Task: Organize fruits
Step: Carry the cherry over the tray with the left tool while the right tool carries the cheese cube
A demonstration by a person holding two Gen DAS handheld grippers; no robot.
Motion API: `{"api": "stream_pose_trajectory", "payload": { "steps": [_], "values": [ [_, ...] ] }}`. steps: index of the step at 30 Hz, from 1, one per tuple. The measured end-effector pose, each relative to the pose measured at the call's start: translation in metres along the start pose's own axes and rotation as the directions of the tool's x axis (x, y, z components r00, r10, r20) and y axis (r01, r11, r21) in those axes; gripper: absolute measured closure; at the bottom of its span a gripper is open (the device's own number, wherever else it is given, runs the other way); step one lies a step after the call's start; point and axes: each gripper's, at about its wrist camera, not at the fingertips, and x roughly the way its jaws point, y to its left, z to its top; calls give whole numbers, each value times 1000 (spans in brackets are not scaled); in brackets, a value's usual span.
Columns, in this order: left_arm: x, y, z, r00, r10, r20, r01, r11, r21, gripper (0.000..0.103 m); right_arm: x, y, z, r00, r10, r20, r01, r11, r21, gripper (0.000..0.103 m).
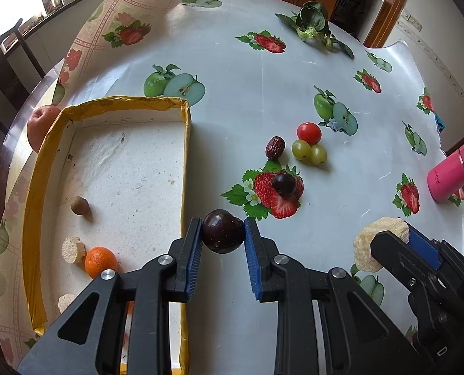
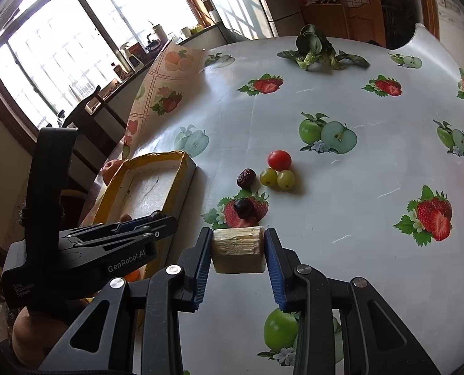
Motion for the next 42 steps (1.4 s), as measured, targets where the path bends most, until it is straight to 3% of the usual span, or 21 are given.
{"api": "stream_pose_trajectory", "payload": {
  "steps": [22, 42],
  "values": [
    [-8, 66, -16, 999, 34, -3, -35, 995, -98, 79, 23, 60, -3, 998, 51, -41, -55, 995, -87, 69],
    [-2, 97, -15, 998, 63, -13, -64, 988, -143, 79, 51, 89, 4, 993, 81, -82, -91, 988, -128, 69]
  ]
}}
